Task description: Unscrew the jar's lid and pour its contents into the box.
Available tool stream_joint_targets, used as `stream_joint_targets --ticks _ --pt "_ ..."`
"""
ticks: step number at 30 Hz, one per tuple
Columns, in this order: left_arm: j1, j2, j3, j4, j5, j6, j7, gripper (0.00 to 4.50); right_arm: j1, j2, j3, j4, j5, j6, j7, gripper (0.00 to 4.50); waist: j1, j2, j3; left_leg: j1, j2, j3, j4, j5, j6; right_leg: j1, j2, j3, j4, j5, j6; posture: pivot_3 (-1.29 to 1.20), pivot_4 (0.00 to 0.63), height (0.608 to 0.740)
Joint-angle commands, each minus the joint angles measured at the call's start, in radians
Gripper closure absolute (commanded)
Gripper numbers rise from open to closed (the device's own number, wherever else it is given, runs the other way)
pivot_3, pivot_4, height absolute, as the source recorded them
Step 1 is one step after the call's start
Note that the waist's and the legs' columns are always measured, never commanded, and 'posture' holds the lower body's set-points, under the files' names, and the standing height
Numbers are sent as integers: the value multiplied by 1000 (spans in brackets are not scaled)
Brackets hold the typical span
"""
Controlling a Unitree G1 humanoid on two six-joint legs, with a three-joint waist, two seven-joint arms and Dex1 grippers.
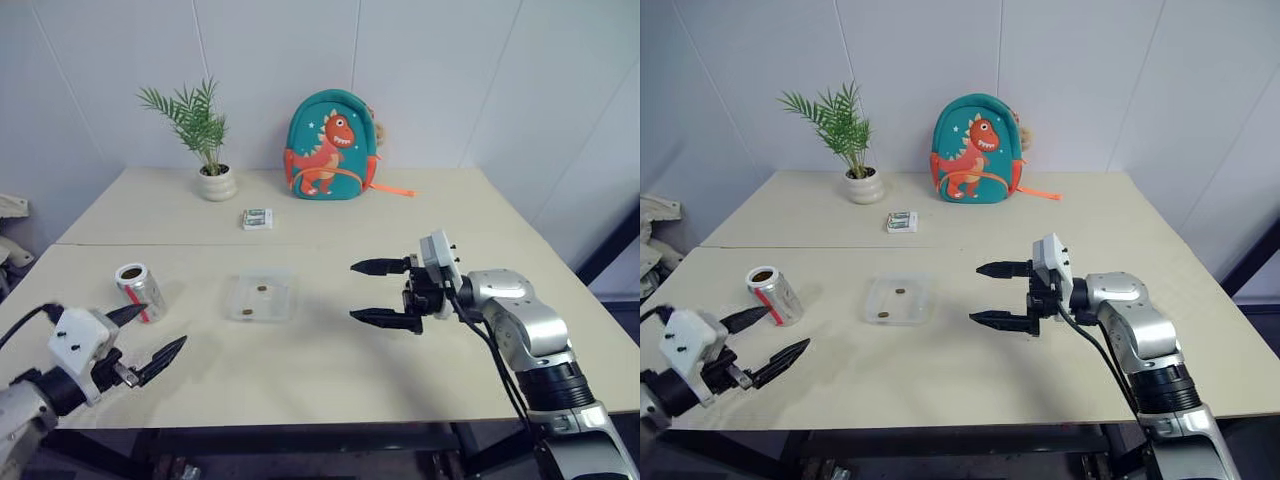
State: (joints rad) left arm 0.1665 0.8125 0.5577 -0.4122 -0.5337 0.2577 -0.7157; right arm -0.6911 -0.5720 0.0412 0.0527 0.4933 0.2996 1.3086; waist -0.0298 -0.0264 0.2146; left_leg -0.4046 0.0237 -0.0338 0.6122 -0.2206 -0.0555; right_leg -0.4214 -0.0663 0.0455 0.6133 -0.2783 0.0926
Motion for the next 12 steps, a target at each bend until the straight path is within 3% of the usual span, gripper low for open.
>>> stream_joint_targets --ticks 1,5,12 --pt "-67 51 9 43 -99 21 -129 37 25 -49 -2 -2 -44 -94 52 0 -3 0 0 0 1 2 0 -1 0 0 1 2 -1 0 0 0 150 740" --pt "-163 100 11 129 -112 26 -194 37 52 -88 -25 -34 -43 -102 60 0 -4 0 0 0 6 5 0 -5 -1 -3 7 4 0 0 1 0 150 740" --pt "-154 93 40 189 -86 1 -238 37 74 -87 -52 -55 -47 -108 -4 0 -12 0 0 2 7 11 0 -8 -2 -8 9 10 9 5 15 0 150 740"
